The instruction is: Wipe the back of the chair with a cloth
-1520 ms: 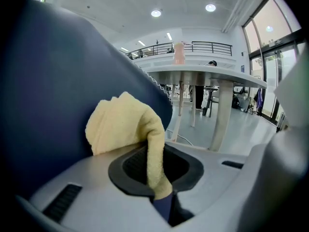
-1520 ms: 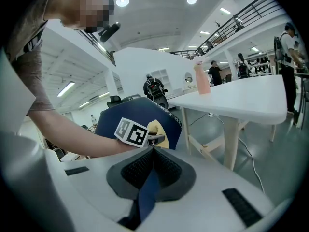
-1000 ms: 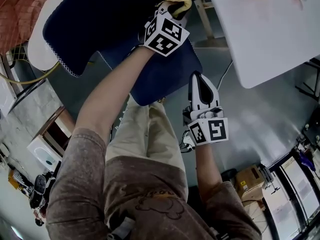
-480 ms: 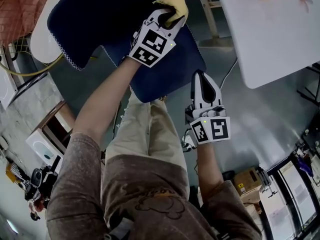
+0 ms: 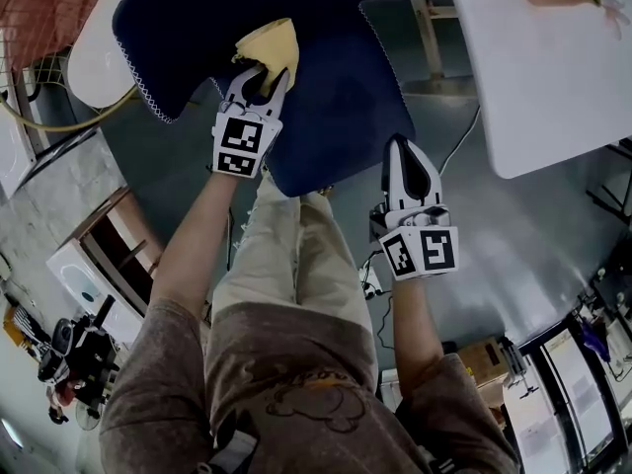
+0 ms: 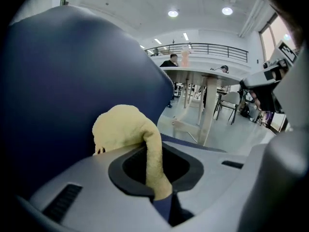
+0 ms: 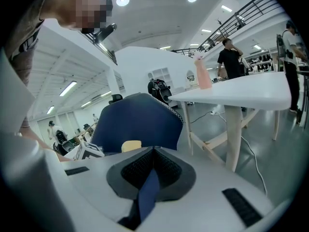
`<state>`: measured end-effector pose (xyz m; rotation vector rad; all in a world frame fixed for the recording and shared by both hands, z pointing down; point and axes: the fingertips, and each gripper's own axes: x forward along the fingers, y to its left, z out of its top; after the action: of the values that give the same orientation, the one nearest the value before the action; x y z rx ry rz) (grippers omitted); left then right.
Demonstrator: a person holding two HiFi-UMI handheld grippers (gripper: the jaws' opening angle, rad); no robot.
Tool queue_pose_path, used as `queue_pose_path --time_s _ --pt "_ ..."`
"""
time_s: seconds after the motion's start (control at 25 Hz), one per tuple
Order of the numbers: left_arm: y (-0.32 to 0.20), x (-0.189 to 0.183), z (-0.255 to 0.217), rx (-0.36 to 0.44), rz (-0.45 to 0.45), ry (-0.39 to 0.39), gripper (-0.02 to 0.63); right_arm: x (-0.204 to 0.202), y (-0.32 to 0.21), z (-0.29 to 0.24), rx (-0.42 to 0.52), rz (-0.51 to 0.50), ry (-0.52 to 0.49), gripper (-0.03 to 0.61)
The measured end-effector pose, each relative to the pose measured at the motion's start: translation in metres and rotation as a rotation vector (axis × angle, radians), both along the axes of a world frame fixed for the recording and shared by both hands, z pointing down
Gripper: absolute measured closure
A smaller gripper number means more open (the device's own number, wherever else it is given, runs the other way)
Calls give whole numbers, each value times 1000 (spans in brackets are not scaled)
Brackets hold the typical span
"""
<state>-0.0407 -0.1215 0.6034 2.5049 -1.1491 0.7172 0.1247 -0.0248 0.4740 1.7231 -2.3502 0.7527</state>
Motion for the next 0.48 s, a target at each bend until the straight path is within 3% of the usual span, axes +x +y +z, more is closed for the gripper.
queue_pose_path --time_s 0.48 --pt "73 -109 31 -127 -318 -3 560 -18 -1 7 -14 -47 -4 551"
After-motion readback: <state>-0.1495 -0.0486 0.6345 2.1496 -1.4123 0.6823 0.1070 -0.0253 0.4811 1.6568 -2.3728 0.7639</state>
